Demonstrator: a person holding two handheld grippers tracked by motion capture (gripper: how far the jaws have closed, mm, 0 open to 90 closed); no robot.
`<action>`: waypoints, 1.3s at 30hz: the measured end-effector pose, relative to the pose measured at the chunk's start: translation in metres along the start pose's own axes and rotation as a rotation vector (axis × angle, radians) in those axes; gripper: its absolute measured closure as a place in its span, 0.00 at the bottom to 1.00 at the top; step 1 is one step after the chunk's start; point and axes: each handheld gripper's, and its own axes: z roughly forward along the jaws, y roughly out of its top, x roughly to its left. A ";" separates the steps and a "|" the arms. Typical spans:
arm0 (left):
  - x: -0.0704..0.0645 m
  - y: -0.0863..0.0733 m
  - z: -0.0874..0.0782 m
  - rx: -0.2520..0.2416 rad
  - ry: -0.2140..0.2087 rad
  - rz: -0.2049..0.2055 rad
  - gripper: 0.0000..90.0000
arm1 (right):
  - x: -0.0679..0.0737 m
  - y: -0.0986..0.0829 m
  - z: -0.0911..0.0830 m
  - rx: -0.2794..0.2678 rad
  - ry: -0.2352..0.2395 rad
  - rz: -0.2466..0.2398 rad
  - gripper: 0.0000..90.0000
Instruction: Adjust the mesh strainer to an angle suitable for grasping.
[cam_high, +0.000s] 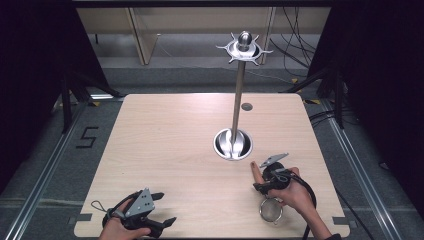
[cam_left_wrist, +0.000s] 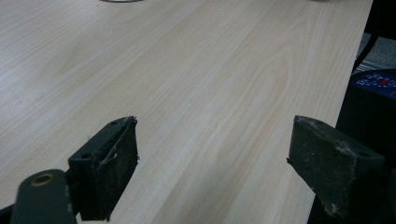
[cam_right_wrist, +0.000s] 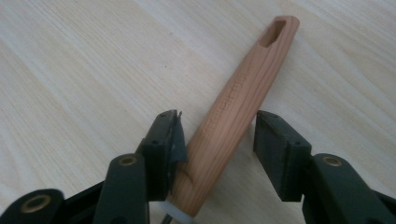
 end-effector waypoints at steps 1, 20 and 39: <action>0.000 0.000 0.000 0.001 0.000 0.001 0.17 | -0.001 0.001 0.000 0.003 0.004 -0.007 0.59; 0.001 0.001 0.000 0.007 0.002 0.001 0.17 | -0.011 0.006 -0.002 0.090 0.003 -0.117 0.75; 0.001 -0.001 0.000 -0.006 0.002 -0.021 0.17 | -0.013 0.006 -0.004 0.163 -0.010 -0.191 0.77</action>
